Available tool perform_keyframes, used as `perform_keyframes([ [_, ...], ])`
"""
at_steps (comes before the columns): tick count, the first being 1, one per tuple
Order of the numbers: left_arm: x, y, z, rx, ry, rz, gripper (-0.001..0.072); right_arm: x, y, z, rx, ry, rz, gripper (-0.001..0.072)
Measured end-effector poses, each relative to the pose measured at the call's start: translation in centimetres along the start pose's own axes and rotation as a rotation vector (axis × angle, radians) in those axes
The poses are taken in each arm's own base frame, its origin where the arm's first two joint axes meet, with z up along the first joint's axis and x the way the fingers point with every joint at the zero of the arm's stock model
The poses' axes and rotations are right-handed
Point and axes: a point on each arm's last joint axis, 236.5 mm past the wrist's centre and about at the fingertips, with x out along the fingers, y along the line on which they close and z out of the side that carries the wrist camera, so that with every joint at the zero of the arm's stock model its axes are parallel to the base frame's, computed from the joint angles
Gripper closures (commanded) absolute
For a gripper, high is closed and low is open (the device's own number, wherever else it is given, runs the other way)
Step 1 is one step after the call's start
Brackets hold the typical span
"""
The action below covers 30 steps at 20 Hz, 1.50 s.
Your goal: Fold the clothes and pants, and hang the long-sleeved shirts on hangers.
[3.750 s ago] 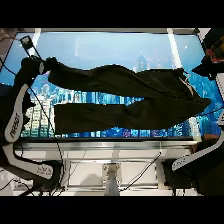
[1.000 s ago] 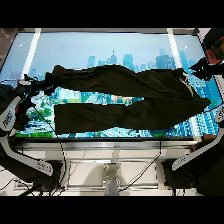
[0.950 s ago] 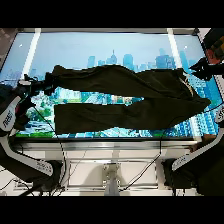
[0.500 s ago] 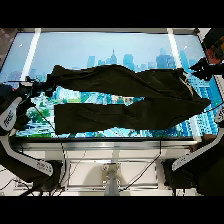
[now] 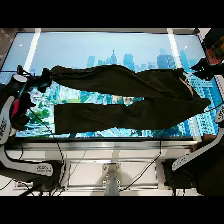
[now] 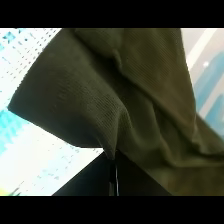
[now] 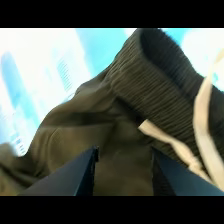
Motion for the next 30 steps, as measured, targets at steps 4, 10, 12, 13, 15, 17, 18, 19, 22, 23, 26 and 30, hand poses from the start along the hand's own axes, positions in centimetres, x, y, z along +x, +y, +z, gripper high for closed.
perform_keyframes([
  [4,-2.3,3.0,-1.4,0.163,0.065,0.168,0.0701,0.0,-2.7,1.4,-0.041,-0.059,-0.109,0.0327],
  [10,-4.0,5.8,-2.0,0.259,0.111,0.305,0.0700,2.6,-6.4,-1.1,-0.048,0.055,-0.185,0.0328],
  [12,-4.2,6.0,-2.0,0.269,0.116,0.320,0.0700,3.4,-7.3,-2.4,-0.054,0.107,-0.192,0.0328],
  [13,-4.3,6.1,-2.0,0.271,0.119,0.324,0.0700,3.8,-7.6,-3.0,-0.058,0.134,-0.193,0.0328],
  [15,-4.3,6.3,-2.0,0.274,0.120,0.331,0.0700,4.5,-7.9,-4.3,-0.065,0.187,-0.180,0.0332],
  [17,-4.4,6.3,-2.1,0.277,0.121,0.333,0.0699,4.8,-7.7,-5.5,-0.076,0.235,-0.156,0.0344],
  [18,-4.3,6.2,-2.2,0.281,0.123,0.334,0.0699,4.9,-7.6,-6.0,-0.078,0.255,-0.146,0.0379],
  [19,-4.3,6.1,-2.3,0.285,0.125,0.334,0.0699,5.0,-7.5,-6.4,-0.081,0.272,-0.138,0.0389],
  [22,-4.1,5.6,-2.8,0.302,0.132,0.330,0.0699,4.9,-7.2,-7.3,-0.084,0.314,-0.117,0.0526],
  [23,-3.9,5.4,-3.0,0.309,0.134,0.327,0.0699,4.9,-7.2,-7.6,-0.084,0.324,-0.112,0.0559],
  [26,-3.4,4.8,-3.6,0.324,0.136,0.315,0.0699,4.9,-6.7,-8.0,-0.080,0.342,-0.091,0.0685],
  [30,-2.2,3.3,-4.3,0.307,0.132,0.263,0.0699,4.9,-5.5,-8.0,-0.090,0.341,-0.036,0.0688],
])
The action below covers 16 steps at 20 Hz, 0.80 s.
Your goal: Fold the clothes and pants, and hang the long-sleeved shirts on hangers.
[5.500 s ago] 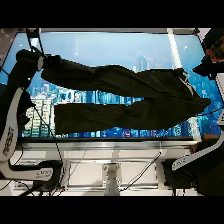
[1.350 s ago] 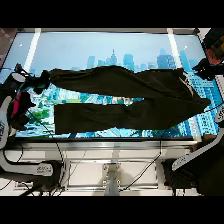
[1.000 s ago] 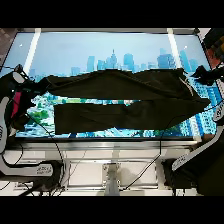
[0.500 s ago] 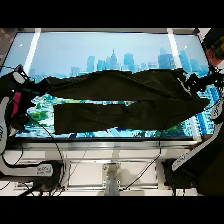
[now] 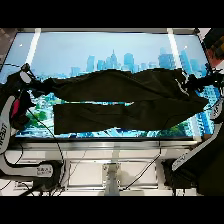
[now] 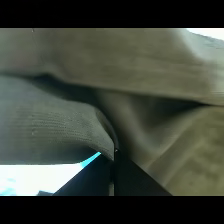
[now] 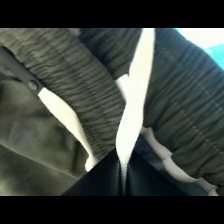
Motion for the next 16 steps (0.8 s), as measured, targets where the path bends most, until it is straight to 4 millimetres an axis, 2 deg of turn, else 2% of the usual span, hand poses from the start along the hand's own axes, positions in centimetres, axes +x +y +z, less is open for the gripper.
perform_keyframes([
  [3,0.3,-1.1,0.6,-0.027,-0.031,-0.036,0.0699,-0.3,0.3,0.6,0.000,-0.023,0.012,0.0690],
  [5,0.3,-1.6,1.0,-0.046,-0.049,-0.052,0.0699,-1.2,-0.3,1.8,0.045,-0.075,-0.010,0.0691],
  [10,0.3,-2.3,1.7,-0.071,-0.080,-0.075,0.0700,-5.1,-4.7,4.3,0.223,-0.211,-0.128,0.0690],
  [13,0.4,-3.4,2.0,-0.072,-0.105,-0.096,0.0699,-7.4,-7.7,4.7,0.319,-0.269,-0.188,0.0691],
  [16,1.3,-5.0,1.8,-0.072,-0.118,-0.127,0.0699,-8.3,-9.1,4.5,0.376,-0.285,-0.215,0.0690],
])
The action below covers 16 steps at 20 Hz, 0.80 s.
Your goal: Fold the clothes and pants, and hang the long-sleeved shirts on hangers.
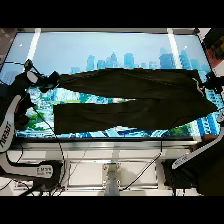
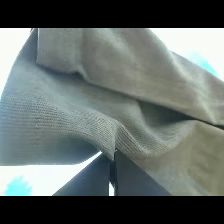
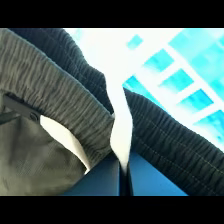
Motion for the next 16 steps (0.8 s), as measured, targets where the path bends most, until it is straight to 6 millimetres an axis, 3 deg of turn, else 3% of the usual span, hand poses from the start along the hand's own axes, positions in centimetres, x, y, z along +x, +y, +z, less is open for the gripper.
perform_keyframes([
  [5,2.4,-1.3,-2.2,-0.005,0.043,-0.018,0.0701,-0.3,-1.5,0.2,0.093,-0.006,-0.044,0.0690],
  [8,2.7,-1.8,-2.1,-0.012,0.032,-0.030,0.0702,-0.4,-2.0,0.1,0.118,-0.001,-0.063,0.0689],
  [11,1.7,-4.7,0.4,-0.004,-0.042,-0.091,0.0702,-0.1,-0.5,-0.4,0.123,0.011,-0.030,0.0689],
  [16,-3.9,-13.4,9.7,0.030,-0.318,-0.290,0.0702,-0.2,5.1,0.3,0.119,-0.040,0.113,0.0689],
])
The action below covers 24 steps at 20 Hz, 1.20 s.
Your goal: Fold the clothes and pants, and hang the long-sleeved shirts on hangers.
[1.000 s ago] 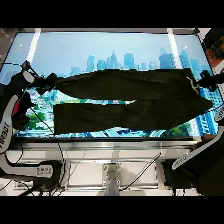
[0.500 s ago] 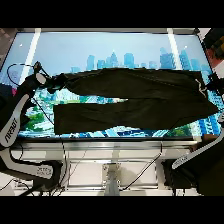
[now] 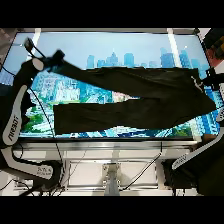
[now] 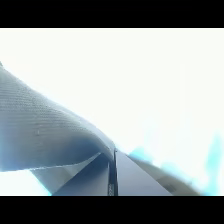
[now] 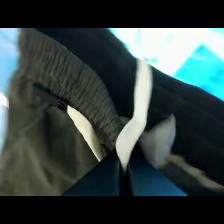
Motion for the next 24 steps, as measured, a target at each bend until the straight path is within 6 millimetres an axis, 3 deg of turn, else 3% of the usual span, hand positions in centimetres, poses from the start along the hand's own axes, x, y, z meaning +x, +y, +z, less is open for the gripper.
perform_keyframes([
  [2,-0.7,-3.0,3.5,0.012,-0.081,-0.062,0.0702,-0.5,2.0,0.7,-0.009,-0.048,0.046,0.0689],
  [4,-1.3,-4.8,5.7,0.023,-0.135,-0.101,0.0701,-1.1,3.6,1.4,-0.017,-0.094,0.083,0.0690],
  [6,-1.5,-5.6,6.5,0.041,-0.148,-0.113,0.0700,-1.5,4.6,1.8,-0.021,-0.121,0.104,0.0689],
  [8,-1.0,-4.8,5.2,0.097,-0.090,-0.077,0.0701,-1.7,4.9,2.0,-0.024,-0.132,0.109,0.0689],
  [11,0.1,-1.0,0.9,0.194,0.090,0.047,0.0702,-1.8,4.4,1.9,-0.037,-0.131,0.083,0.0689],
  [16,-0.9,8.8,-7.8,0.315,0.425,0.320,0.0702,-1.8,1.1,1.1,-0.074,-0.089,-0.049,0.0688],
  [20,-2.4,13.5,-11.8,0.348,0.571,0.439,0.0702,-2.0,-2.6,0.0,-0.073,-0.024,-0.163,0.0688],
  [24,-3.7,16.2,-13.6,0.379,0.648,0.513,0.0702,-2.3,-4.9,-0.5,-0.068,0.008,-0.234,0.0688],
])
